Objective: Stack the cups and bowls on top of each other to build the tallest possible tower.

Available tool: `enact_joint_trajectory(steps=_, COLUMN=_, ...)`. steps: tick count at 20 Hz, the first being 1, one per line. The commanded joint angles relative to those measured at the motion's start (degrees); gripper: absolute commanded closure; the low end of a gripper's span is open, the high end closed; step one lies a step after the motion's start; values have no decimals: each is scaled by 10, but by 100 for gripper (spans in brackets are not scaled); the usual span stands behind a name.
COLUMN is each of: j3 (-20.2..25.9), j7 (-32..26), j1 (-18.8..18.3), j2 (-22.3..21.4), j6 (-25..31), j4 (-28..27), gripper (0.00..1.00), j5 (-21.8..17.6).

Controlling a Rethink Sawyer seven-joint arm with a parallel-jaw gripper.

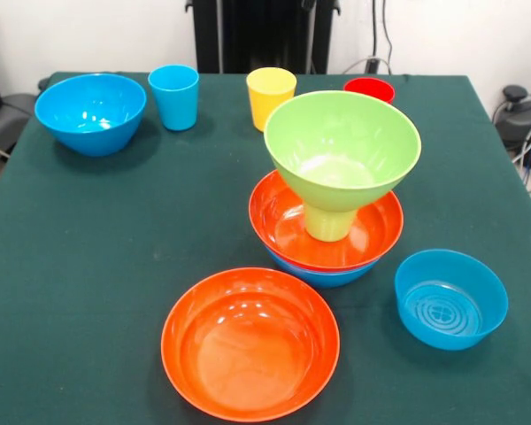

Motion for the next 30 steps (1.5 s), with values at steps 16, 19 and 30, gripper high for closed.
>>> enact_joint_trajectory(steps=16, j3=147, j7=-6, j1=-94, j2=54, j6=-168, j4=71, gripper=0, j5=-28)
enact_joint_trajectory(steps=19, j3=154, j7=-6, j1=-100, j2=54, j6=-167, j4=67, gripper=0, j5=-33)
enact_joint_trajectory(steps=30, j3=161, j7=5, j1=-106, j2=58, j6=-167, j4=59, gripper=0, j5=-36)
